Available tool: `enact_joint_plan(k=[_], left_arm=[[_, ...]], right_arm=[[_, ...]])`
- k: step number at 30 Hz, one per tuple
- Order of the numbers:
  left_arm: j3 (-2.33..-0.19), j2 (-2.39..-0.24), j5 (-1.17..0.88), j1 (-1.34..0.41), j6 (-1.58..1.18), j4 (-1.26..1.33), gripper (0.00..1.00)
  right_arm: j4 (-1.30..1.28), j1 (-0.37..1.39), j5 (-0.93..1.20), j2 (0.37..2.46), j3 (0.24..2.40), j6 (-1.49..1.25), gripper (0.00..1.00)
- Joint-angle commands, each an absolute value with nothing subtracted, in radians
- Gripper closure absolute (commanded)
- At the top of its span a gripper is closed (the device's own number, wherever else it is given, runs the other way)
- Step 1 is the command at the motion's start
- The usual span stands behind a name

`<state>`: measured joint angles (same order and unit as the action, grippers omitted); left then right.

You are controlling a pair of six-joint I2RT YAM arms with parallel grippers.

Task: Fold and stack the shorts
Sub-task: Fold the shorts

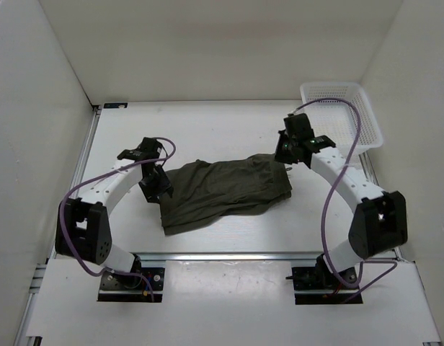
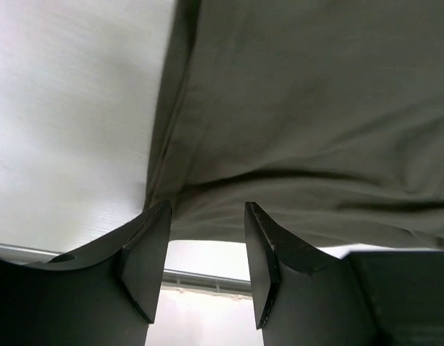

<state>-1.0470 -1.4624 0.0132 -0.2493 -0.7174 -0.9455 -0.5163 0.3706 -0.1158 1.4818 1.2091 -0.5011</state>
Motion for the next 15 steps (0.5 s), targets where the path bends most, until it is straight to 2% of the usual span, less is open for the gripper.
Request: enact_joint_plan(k=[1,11,15], left_arm=[[-1.019,-1.459,0.014,-0.252,-0.745,-0.907,0.44],[-0.917,-1.460,-0.008,-0.261,-0.755,-0.877,0.44],[-0.929,-1.460,-0.017,-0.261,-0.730,-0.877,0.44]], right_arm=[[-0.517,0.391,-0.086,1.584,1.243,-0.480,0.90],[-0.417,0.391,-0.130,1.631,0.939,-0.546,0.96],[-0.454,0.400,-0.118,1.637,0.966,-0.555,0.98]])
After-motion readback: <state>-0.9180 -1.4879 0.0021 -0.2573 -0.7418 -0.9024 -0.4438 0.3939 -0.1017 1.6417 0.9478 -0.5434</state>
